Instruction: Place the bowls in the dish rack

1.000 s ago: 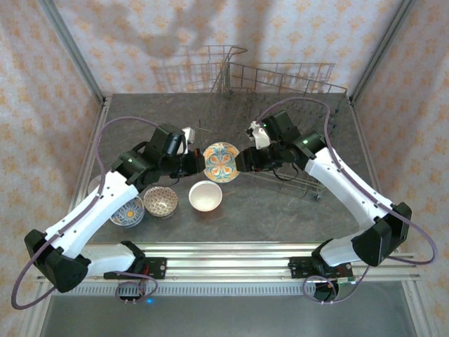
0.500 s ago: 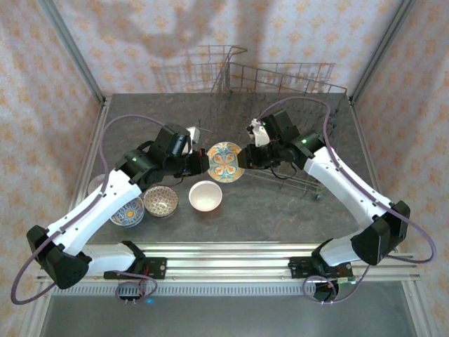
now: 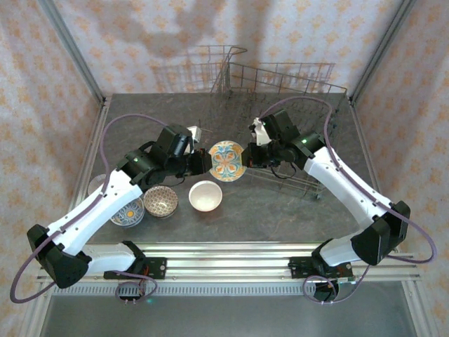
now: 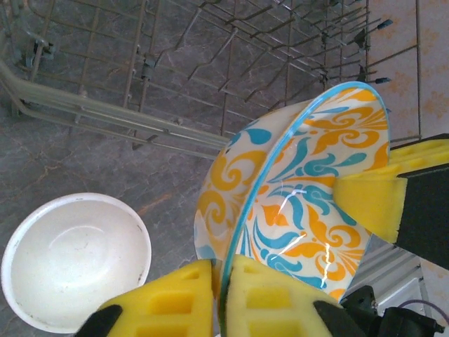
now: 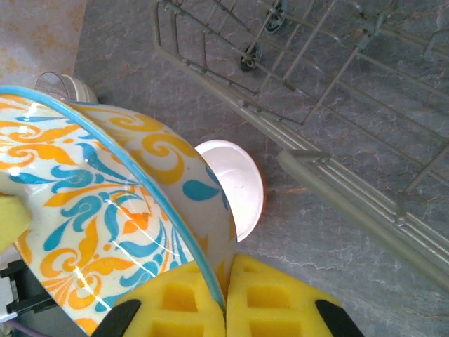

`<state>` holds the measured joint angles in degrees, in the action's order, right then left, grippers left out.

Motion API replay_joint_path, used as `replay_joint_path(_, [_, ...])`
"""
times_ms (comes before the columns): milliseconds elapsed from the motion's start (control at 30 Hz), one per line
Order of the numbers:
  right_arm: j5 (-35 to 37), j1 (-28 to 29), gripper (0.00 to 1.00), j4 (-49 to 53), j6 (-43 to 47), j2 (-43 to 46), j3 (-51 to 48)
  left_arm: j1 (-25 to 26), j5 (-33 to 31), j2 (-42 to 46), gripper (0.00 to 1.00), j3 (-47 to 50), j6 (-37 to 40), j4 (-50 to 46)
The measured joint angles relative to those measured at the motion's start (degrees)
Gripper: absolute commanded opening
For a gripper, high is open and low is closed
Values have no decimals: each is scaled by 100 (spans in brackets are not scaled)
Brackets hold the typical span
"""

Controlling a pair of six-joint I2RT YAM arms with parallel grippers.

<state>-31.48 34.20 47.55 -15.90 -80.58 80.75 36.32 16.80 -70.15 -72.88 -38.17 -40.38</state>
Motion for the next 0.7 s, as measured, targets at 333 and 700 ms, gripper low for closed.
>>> replay_joint_path(333, [778,-39,0,37,-149,267,271,7,-634,188,65,-498,116,-4])
replay_joint_path(700, [2238,-1062,0,175,-295,195,1169,-1115,-474,-35,67,-885,573,57])
